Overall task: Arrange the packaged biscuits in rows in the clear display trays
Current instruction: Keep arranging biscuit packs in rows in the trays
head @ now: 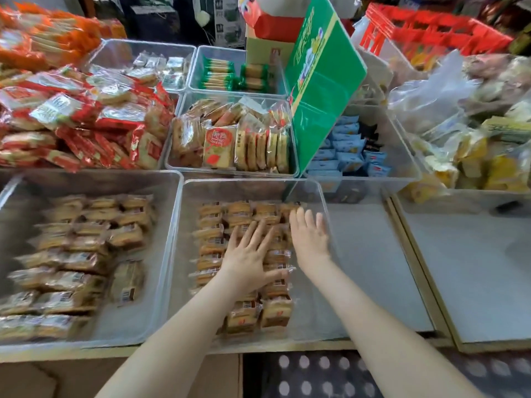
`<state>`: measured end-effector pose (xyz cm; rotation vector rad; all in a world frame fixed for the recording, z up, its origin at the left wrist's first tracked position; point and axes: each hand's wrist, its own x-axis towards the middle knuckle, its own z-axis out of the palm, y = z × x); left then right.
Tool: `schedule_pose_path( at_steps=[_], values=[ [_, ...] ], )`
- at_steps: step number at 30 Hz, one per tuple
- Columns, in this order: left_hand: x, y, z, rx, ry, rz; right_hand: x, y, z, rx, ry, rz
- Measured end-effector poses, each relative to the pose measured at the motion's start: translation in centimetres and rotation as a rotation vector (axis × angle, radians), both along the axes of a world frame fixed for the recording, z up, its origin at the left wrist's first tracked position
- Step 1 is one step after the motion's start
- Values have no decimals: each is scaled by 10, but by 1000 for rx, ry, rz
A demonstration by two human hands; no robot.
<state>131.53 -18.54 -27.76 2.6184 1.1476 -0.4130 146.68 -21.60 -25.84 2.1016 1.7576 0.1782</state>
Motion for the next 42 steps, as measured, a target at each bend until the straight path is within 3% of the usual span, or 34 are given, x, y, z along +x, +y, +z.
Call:
schedule_pose_path(
  at_steps=[10,13,15,17,20,22,25,27,31,35,38,40,42],
  values=[
    [-9,1,29,-5,-77,-4,6,9,-4,-27,299,-75],
    [-69,-4,62,123,-241,63,3,11,24,4,411,-160],
    [-133,-11,71,273,-359,149,-14,13,48,159,483,-189],
    [-206,-15,66,357,-348,279,-53,13,70,307,587,-73],
    [-293,-18,54,360,-218,440,-143,20,75,321,687,362],
    [-331,-19,44,355,-176,489,-207,29,61,90,664,578],
    [-359,-24,33,351,-208,526,-272,50,24,-326,472,533],
    [-364,-25,29,377,-254,495,-292,60,2,-441,367,456],
    [-364,-22,25,430,-346,459,-303,71,-22,-428,212,457],
    [-367,-23,22,417,-397,431,-311,76,-15,-342,187,517],
    [-370,-19,23,430,-540,362,-306,68,12,-233,192,519],
    [-371,-13,24,420,-672,286,-298,57,31,-172,321,469],
    [-367,-6,30,364,-718,205,-297,45,59,-149,650,330]
  ],
)
